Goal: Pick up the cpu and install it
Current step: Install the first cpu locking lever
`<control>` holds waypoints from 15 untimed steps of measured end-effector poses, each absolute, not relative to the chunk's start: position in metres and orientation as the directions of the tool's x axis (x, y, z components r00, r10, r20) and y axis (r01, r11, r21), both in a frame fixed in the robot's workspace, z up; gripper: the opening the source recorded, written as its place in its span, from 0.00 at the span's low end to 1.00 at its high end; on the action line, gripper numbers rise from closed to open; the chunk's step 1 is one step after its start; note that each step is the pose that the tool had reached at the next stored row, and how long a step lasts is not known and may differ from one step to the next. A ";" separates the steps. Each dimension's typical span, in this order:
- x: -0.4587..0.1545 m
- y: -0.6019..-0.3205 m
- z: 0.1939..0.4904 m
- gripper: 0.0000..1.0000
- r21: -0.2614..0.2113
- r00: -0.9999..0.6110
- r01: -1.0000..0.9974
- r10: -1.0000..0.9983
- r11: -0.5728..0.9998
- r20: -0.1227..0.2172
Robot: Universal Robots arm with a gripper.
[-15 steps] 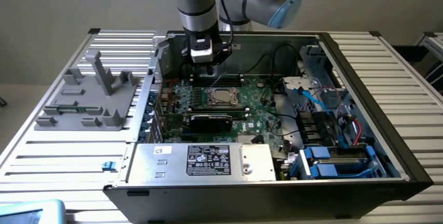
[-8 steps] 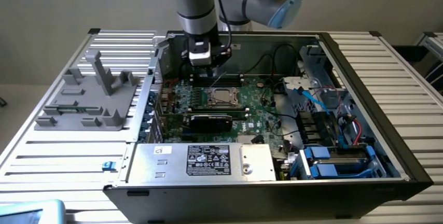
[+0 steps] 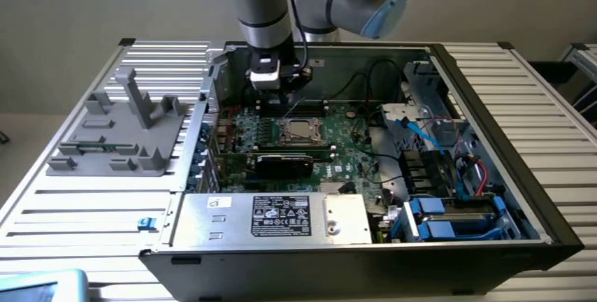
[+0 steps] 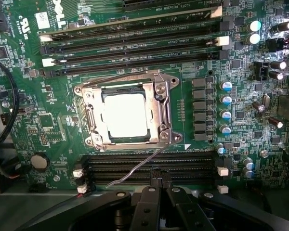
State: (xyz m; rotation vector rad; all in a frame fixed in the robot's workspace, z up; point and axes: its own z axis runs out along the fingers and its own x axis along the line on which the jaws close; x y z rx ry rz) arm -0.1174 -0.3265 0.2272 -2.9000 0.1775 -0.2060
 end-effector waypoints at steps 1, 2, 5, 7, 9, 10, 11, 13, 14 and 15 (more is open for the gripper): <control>-0.118 -0.326 0.227 0.11 -0.235 0.982 -0.109 -0.142 -0.966 0.125; -0.118 -0.326 0.226 0.11 -0.235 0.981 -0.114 -0.146 -0.965 0.125; -0.120 -0.326 0.224 0.11 -0.235 0.980 -0.125 -0.158 -0.964 0.125; -0.122 -0.327 0.222 0.11 -0.236 0.979 -0.130 -0.162 -0.963 0.125; -0.123 -0.328 0.222 0.11 -0.237 0.979 -0.130 -0.163 -0.963 0.125; -0.123 -0.328 0.222 0.11 -0.237 0.979 -0.130 -0.163 -0.963 0.125; -0.124 -0.329 0.221 0.11 -0.239 0.978 -0.131 -0.164 -0.962 0.125; -0.124 -0.329 0.219 0.11 -0.244 0.978 -0.134 -0.168 -0.961 0.124; -0.124 -0.329 0.218 0.11 -0.247 0.978 -0.137 -0.171 -0.959 0.123; -0.125 -0.329 0.217 0.11 -0.249 0.977 -0.139 -0.174 -0.958 0.123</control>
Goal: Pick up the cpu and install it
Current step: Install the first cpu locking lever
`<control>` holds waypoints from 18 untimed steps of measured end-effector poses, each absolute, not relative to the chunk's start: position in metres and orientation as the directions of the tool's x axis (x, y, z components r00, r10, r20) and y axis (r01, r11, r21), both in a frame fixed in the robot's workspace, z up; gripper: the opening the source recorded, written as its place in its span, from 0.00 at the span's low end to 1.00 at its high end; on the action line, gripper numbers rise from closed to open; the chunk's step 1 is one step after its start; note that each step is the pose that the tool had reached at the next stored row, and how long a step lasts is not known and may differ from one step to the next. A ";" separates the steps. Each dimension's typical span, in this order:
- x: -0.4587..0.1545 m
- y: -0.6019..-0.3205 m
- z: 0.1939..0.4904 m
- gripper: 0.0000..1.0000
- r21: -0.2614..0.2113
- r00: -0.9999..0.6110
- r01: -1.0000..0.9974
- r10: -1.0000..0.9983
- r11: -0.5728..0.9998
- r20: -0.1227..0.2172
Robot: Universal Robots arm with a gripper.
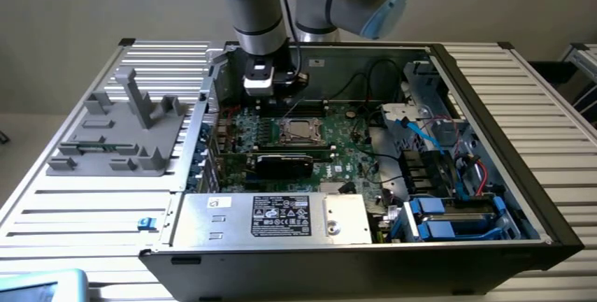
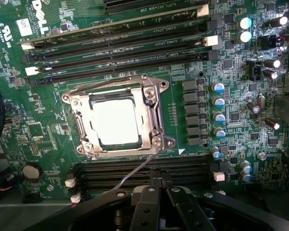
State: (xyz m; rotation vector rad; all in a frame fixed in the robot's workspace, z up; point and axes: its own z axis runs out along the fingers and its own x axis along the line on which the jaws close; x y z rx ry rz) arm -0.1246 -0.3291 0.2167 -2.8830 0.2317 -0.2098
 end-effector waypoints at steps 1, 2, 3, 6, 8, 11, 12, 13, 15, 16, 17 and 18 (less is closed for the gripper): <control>-0.125 -0.329 0.216 0.11 -0.252 0.977 -0.141 -0.176 -0.957 0.122; -0.125 -0.329 0.215 0.11 -0.255 0.976 -0.144 -0.179 -0.956 0.122; -0.125 -0.330 0.213 0.11 -0.257 0.976 -0.147 -0.182 -0.955 0.121; -0.125 -0.331 0.211 0.11 -0.259 0.973 -0.161 -0.197 -0.952 0.121; -0.125 -0.331 0.210 0.11 -0.259 0.970 -0.174 -0.211 -0.950 0.121; -0.125 -0.332 0.209 0.11 -0.260 0.969 -0.180 -0.217 -0.949 0.121; -0.125 -0.332 0.209 0.11 -0.260 0.969 -0.180 -0.217 -0.949 0.121; -0.125 -0.332 0.209 0.11 -0.260 0.969 -0.180 -0.217 -0.949 0.121; -0.125 -0.332 0.208 0.11 -0.262 0.969 -0.180 -0.217 -0.948 0.121; -0.125 -0.333 0.207 0.11 -0.264 0.968 -0.180 -0.218 -0.948 0.121; -0.125 -0.333 0.206 0.11 -0.267 0.968 -0.180 -0.218 -0.947 0.121; -0.125 -0.333 0.205 0.11 -0.272 0.968 -0.180 -0.219 -0.945 0.120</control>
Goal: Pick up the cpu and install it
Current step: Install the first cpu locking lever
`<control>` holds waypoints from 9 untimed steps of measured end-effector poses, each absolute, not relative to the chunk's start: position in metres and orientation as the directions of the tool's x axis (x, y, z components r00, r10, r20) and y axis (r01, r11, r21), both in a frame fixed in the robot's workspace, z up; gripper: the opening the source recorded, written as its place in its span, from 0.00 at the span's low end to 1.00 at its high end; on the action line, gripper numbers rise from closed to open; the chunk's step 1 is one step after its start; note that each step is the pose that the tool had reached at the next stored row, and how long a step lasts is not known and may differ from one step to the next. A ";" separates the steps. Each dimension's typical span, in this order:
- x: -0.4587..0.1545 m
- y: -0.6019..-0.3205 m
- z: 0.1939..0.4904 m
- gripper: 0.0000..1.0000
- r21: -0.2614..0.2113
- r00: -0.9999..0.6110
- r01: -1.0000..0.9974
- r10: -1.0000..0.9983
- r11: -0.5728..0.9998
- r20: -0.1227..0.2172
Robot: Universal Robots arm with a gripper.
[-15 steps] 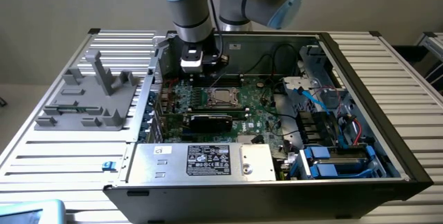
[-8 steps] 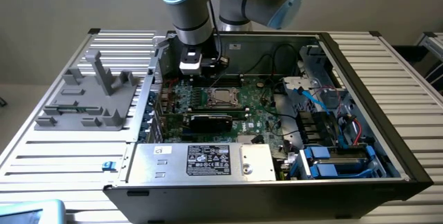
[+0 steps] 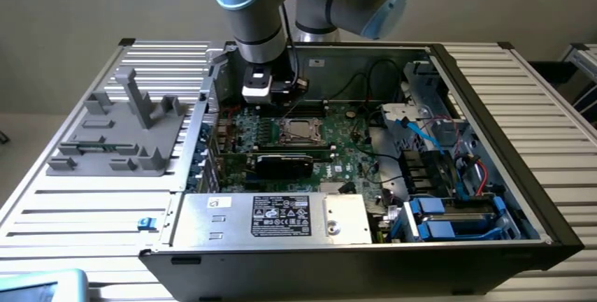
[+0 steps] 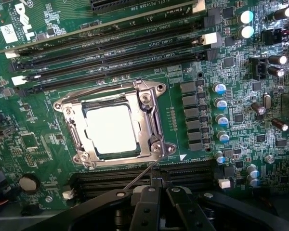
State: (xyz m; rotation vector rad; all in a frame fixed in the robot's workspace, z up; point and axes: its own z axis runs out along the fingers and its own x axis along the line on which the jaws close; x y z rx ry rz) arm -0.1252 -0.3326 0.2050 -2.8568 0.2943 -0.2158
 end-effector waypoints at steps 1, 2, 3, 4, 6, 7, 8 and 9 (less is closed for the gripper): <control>-0.125 -0.333 0.204 0.11 -0.276 0.968 -0.180 -0.219 -0.944 0.119; -0.125 -0.333 0.204 0.11 -0.278 0.968 -0.180 -0.220 -0.944 0.118; -0.125 -0.333 0.204 0.11 -0.278 0.968 -0.181 -0.221 -0.943 0.118; -0.125 -0.333 0.204 0.11 -0.278 0.968 -0.183 -0.223 -0.943 0.118; -0.125 -0.333 0.204 0.11 -0.278 0.966 -0.191 -0.231 -0.941 0.118; -0.125 -0.333 0.204 0.11 -0.278 0.965 -0.196 -0.235 -0.941 0.118; -0.125 -0.333 0.204 0.11 -0.278 0.964 -0.200 -0.240 -0.940 0.118; -0.125 -0.334 0.204 0.11 -0.278 0.963 -0.204 -0.244 -0.939 0.118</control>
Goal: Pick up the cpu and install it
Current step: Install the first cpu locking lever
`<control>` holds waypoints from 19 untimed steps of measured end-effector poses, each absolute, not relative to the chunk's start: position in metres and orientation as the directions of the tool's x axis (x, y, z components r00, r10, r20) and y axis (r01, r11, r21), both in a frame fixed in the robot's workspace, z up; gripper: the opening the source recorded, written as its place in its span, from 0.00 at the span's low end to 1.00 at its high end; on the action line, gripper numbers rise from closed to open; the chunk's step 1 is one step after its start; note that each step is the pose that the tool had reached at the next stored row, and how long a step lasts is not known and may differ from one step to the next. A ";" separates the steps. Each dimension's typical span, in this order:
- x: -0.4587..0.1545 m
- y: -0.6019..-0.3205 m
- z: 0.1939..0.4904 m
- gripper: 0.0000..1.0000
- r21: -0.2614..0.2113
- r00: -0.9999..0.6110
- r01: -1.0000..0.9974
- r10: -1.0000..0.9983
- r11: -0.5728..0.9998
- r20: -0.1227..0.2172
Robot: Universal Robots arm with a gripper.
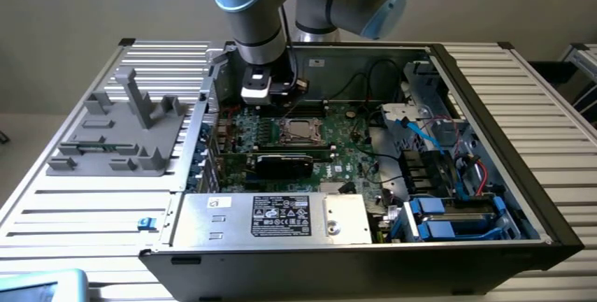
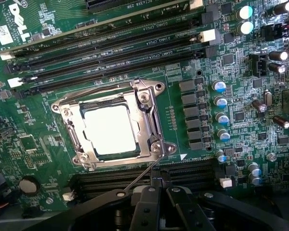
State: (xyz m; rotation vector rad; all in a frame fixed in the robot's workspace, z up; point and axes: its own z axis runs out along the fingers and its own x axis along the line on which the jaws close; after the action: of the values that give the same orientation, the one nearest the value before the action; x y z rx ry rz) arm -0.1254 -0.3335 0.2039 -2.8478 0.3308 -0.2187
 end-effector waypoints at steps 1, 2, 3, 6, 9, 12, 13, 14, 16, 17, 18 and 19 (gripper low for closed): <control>-0.125 -0.334 0.204 0.11 -0.278 0.962 -0.207 -0.248 -0.938 0.118; -0.125 -0.334 0.204 0.11 -0.278 0.961 -0.211 -0.251 -0.937 0.118; -0.125 -0.334 0.204 0.11 -0.278 0.960 -0.213 -0.253 -0.937 0.118; -0.125 -0.334 0.204 0.11 -0.278 0.959 -0.217 -0.257 -0.936 0.118; -0.123 -0.334 0.203 0.11 -0.278 0.958 -0.221 -0.261 -0.935 0.118; -0.121 -0.334 0.203 0.11 -0.278 0.957 -0.225 -0.265 -0.934 0.118; -0.120 -0.334 0.203 0.11 -0.278 0.956 -0.227 -0.267 -0.934 0.118; -0.120 -0.334 0.203 0.11 -0.278 0.956 -0.229 -0.269 -0.933 0.118; -0.119 -0.334 0.203 0.11 -0.278 0.955 -0.233 -0.274 -0.932 0.118; -0.119 -0.334 0.202 0.11 -0.278 0.954 -0.235 -0.276 -0.931 0.118; -0.119 -0.334 0.202 0.11 -0.278 0.953 -0.237 -0.278 -0.931 0.118; -0.118 -0.334 0.202 0.11 -0.278 0.953 -0.238 -0.279 -0.931 0.118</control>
State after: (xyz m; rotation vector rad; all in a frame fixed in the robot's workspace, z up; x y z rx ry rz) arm -0.1184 -0.3344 0.2016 -2.8437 0.3835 -0.2256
